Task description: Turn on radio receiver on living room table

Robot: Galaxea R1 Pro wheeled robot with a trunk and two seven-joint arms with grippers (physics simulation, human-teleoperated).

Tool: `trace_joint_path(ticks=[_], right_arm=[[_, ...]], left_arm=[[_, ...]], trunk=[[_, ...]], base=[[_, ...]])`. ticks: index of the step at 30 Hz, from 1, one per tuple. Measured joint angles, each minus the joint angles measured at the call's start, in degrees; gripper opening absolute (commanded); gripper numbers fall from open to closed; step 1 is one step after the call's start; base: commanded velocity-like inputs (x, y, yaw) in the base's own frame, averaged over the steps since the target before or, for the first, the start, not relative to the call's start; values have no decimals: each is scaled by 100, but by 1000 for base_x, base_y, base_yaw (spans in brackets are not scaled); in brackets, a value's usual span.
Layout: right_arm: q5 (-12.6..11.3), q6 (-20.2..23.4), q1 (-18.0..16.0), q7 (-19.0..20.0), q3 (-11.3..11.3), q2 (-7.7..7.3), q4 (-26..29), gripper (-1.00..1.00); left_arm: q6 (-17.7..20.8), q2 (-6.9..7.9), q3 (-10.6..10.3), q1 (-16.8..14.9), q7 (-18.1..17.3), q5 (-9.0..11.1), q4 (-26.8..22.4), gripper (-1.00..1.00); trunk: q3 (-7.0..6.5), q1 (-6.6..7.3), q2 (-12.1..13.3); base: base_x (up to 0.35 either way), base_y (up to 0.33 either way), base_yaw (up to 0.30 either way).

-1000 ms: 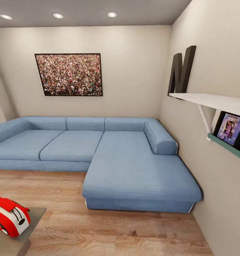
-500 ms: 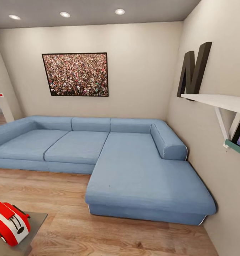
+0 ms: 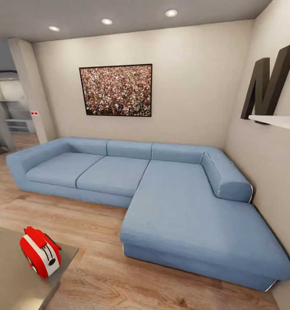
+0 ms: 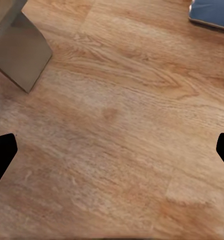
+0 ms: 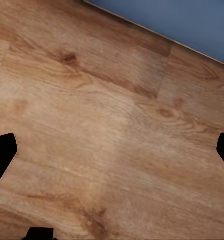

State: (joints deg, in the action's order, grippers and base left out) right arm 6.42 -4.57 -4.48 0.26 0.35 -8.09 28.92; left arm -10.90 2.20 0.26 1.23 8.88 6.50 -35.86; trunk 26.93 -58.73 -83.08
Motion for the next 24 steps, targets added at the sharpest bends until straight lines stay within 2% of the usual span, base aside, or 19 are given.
trace_joint_path(ticks=[13,19,24], right_arm=[[0,0,0,0,0,0,0,100],[0,0,0,0,0,0,0,100],[0,0,0,0,0,0,0,100]], left_arm=[[0,4,6,0,10,2,-2,100],[-6,42,206,0,153,25,-5,100],[12,60,250,0,120,48,-8,100]], trunk=[[0,0,0],[0,0,0],[0,0,0]], base=[[0,0,298],[0,0,298],[0,0,298]])
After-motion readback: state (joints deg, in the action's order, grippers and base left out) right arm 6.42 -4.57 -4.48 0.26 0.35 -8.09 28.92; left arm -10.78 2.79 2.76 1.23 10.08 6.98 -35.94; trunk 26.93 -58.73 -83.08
